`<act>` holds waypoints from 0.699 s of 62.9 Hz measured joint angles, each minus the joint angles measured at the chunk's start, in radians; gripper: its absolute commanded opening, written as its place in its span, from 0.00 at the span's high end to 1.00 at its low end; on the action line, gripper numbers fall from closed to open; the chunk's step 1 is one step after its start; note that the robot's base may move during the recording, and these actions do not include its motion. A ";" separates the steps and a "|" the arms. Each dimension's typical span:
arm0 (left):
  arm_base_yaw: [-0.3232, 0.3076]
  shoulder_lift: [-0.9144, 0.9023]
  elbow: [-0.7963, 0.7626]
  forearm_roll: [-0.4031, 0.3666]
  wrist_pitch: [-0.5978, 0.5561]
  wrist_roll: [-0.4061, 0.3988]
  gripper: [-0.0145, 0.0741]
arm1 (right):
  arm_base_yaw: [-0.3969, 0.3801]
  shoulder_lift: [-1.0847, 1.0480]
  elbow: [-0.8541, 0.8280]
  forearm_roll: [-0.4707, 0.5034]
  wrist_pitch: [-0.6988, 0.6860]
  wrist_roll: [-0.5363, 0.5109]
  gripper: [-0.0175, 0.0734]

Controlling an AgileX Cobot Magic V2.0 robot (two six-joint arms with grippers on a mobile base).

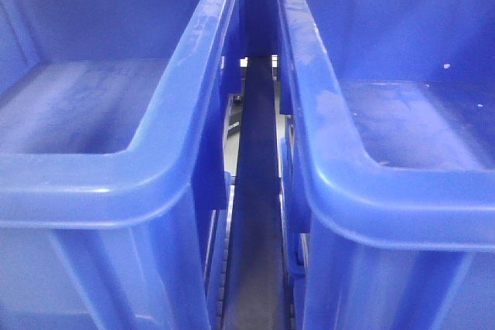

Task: Sort and place red and blue blocks on shelf

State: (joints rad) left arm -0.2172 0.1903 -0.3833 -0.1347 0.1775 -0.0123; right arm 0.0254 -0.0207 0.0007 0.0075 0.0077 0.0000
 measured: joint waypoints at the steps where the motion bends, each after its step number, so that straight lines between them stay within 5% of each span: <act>1: 0.000 0.000 0.000 0.000 0.000 0.000 0.69 | 0.000 0.000 0.000 0.000 0.000 0.000 0.75; 22: 0.004 0.000 0.024 0.035 -0.018 0.000 0.69 | 0.000 0.000 0.000 0.000 0.000 0.000 0.75; 44: 0.174 -0.005 0.224 0.085 -0.117 0.000 0.69 | 0.000 0.000 0.000 0.000 0.000 0.000 0.75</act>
State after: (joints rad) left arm -0.0430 0.1856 -0.1589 -0.0497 0.0601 -0.0123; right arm 0.0254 -0.0207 0.0007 0.0075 0.0077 0.0000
